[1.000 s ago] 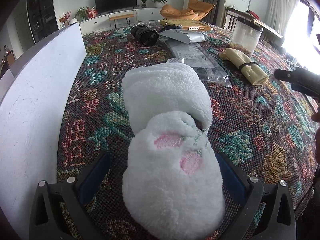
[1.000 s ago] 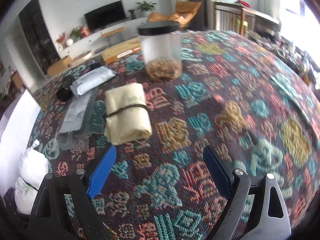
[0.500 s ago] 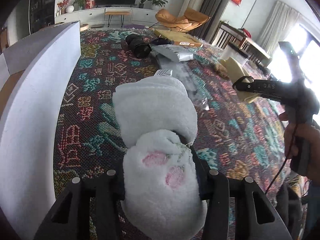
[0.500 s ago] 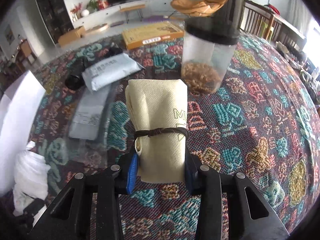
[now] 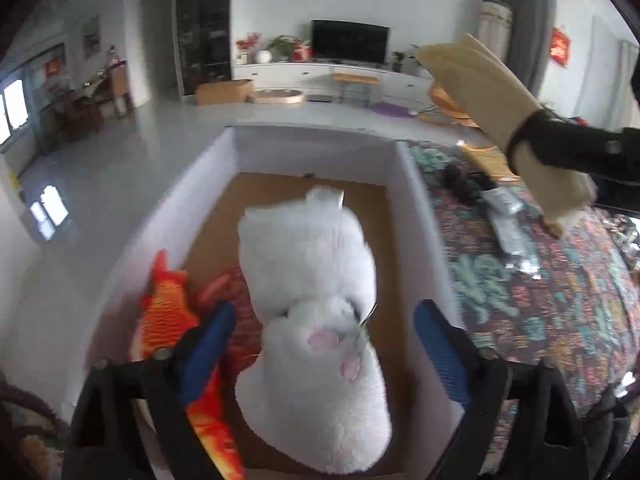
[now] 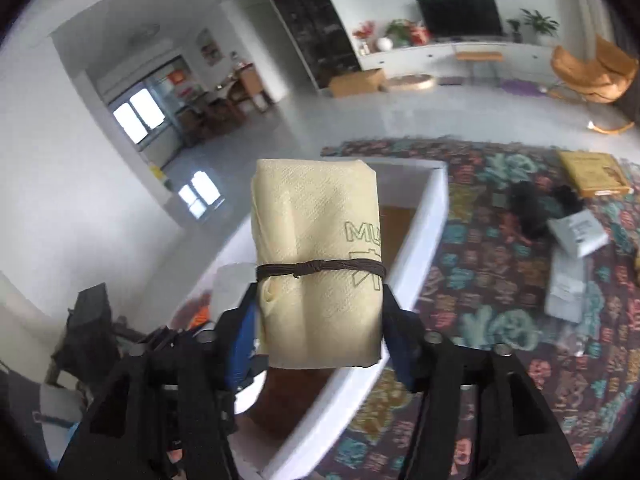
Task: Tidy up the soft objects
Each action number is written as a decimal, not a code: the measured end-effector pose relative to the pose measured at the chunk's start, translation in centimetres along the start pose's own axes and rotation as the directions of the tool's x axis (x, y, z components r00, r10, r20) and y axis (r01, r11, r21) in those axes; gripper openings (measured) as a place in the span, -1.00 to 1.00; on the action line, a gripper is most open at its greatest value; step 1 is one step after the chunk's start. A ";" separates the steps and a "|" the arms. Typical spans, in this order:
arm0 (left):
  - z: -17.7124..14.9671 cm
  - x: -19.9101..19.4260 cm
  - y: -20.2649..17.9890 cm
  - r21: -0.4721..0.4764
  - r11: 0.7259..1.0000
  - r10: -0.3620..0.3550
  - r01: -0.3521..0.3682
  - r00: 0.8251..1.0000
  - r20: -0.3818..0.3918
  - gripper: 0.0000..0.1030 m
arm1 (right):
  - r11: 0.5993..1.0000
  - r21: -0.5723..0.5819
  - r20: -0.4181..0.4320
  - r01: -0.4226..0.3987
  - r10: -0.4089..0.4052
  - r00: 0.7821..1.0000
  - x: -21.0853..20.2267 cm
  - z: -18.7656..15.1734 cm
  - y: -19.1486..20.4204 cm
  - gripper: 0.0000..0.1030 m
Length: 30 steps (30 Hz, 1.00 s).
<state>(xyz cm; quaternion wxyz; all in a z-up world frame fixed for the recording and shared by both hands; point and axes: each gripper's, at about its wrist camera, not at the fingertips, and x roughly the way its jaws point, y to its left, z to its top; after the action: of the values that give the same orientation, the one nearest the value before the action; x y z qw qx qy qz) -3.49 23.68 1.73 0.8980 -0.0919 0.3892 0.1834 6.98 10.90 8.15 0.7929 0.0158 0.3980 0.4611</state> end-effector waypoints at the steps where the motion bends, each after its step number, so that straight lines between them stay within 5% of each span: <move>1: -0.3 0.2 1.3 -0.014 0.999 0.049 -0.049 0.999 -0.002 0.87 | 1.000 -0.023 -0.009 -0.006 0.005 1.000 1.1 -0.3 1.1 0.61; 5: -0.9 -0.3 3.8 -0.069 0.993 0.102 -0.100 0.994 0.028 0.87 | 0.999 -0.042 -0.017 0.005 -0.006 1.000 2.8 -1.7 0.7 0.61; 9: -0.6 -0.5 1.4 -0.075 0.997 -0.011 0.016 0.998 0.063 0.87 | 0.980 -0.024 0.030 0.199 -0.198 0.980 1.1 -3.6 -4.9 0.61; 12: -0.7 -0.8 -3.3 -0.016 0.986 -0.164 0.165 0.985 0.056 0.87 | 0.914 0.032 0.004 0.404 -0.405 0.914 0.4 -6.3 -11.8 0.61; 15: -1.3 -1.4 -10.3 0.091 0.949 -0.306 0.303 0.952 0.017 0.87 | 0.804 0.085 -0.066 0.588 -0.584 0.809 -0.3 -10.2 -18.9 0.61; 18: -2.8 -1.1 -16.7 0.182 0.884 -0.425 0.430 0.903 -0.069 0.91 | 0.712 0.142 -0.132 0.688 -0.675 0.726 -2.0 -14.0 -24.2 0.61; 20: -4.0 0.4 -20.3 0.217 0.854 -0.455 0.473 0.881 -0.131 0.91 | 0.679 0.186 -0.149 0.710 -0.695 0.704 -3.3 -15.9 -26.1 0.61; 24: -5.9 5.9 -24.7 0.245 0.874 -0.377 0.420 0.903 -0.206 0.91 | 0.655 0.234 -0.128 0.719 -0.712 0.690 -4.7 -18.0 -27.4 0.61; 26: -6.4 8.4 -25.0 0.235 0.896 -0.333 0.377 0.920 -0.207 0.91 | 0.658 0.271 -0.113 0.702 -0.703 0.702 -5.3 -18.1 -27.4 0.61; 30: -6.1 11.7 -24.6 0.212 0.926 -0.275 0.312 0.943 -0.187 0.91 | 0.648 0.260 -0.105 0.716 -0.718 0.688 -5.0 -17.9 -27.3 0.61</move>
<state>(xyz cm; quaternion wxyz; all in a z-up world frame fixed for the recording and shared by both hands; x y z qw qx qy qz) 9.71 2.29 -10.39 0.8871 -0.0546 0.4583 -0.0089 13.71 -14.66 -11.70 0.9012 -0.0290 0.4296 0.0490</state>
